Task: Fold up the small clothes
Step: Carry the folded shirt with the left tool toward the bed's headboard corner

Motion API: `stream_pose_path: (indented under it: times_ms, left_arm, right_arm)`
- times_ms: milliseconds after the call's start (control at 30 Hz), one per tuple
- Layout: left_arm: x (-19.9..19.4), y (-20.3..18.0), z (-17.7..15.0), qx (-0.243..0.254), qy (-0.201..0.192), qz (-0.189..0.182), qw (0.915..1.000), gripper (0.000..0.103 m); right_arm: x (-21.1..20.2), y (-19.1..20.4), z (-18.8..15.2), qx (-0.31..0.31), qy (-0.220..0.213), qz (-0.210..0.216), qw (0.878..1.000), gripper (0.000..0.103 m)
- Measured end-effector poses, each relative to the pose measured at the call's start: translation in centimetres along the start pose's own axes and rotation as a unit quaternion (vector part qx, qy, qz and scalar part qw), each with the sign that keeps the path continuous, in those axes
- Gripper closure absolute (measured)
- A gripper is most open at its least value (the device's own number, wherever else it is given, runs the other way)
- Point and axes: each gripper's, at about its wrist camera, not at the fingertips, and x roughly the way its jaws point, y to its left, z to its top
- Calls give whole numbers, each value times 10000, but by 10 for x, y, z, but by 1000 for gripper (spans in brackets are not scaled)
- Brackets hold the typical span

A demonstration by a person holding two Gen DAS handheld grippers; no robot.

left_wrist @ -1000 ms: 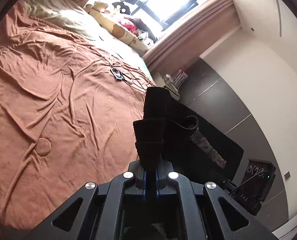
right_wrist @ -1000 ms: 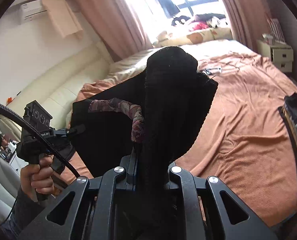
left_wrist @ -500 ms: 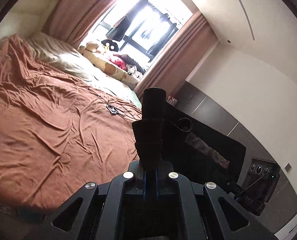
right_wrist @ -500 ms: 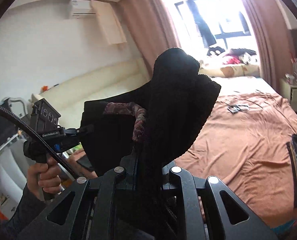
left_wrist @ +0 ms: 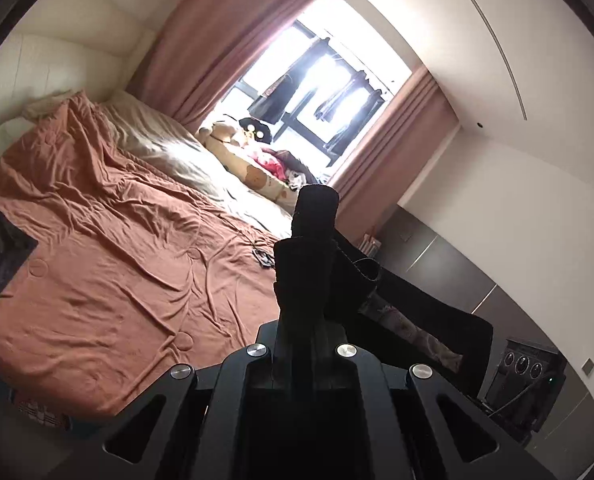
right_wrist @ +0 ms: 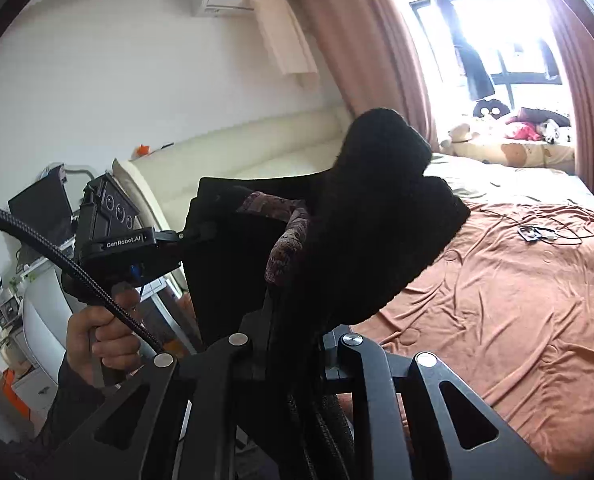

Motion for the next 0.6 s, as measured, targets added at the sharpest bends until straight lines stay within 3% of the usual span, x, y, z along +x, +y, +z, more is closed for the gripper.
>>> stream_pose_path:
  times_ms: [600]
  left_arm:
    - [-40,163,48,-655,-323,408,9965,98]
  right_arm:
    - [112,24,18,-15,398,507,9979,92]
